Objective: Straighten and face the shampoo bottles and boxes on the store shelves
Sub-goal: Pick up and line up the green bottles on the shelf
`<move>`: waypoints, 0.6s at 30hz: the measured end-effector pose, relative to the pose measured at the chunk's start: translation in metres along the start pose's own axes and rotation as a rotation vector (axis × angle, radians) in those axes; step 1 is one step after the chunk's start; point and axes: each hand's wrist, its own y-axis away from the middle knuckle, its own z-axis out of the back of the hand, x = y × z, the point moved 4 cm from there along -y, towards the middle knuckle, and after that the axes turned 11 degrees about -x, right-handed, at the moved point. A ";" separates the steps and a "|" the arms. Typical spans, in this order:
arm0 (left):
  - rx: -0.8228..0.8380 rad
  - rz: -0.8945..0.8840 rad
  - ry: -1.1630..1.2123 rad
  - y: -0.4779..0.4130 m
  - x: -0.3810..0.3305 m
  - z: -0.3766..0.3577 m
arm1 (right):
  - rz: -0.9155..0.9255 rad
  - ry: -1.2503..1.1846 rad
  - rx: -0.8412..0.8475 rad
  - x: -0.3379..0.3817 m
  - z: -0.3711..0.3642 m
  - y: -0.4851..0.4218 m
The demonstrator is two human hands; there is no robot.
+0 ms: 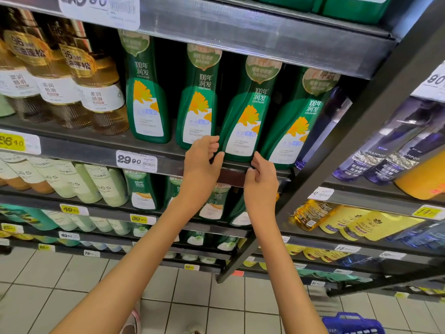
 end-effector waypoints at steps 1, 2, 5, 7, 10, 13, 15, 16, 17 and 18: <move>0.021 0.007 0.009 0.004 0.001 0.005 | 0.009 -0.018 -0.022 0.003 -0.001 0.005; 0.030 -0.002 0.009 0.010 0.002 0.010 | 0.035 -0.047 -0.039 0.009 -0.003 0.012; -0.004 -0.009 0.016 0.020 0.006 0.033 | 0.147 -0.161 0.030 0.036 -0.019 0.030; -0.041 -0.005 0.018 0.018 0.006 0.050 | 0.250 -0.211 0.059 0.060 -0.029 0.029; -0.115 -0.035 -0.001 0.010 0.006 0.076 | 0.374 -0.266 -0.005 0.096 -0.039 0.010; -0.177 -0.033 0.010 0.010 0.013 0.096 | 0.392 -0.274 -0.081 0.117 -0.050 -0.005; -0.204 -0.023 0.006 0.014 0.019 0.104 | 0.377 -0.244 -0.099 0.123 -0.058 -0.010; -0.211 -0.020 -0.001 0.015 0.021 0.107 | 0.371 -0.227 -0.103 0.125 -0.061 -0.013; -0.213 -0.016 -0.005 0.016 0.024 0.109 | 0.362 -0.207 -0.101 0.125 -0.064 -0.015; -0.213 -0.011 -0.005 0.016 0.026 0.112 | 0.353 -0.180 -0.092 0.125 -0.068 -0.018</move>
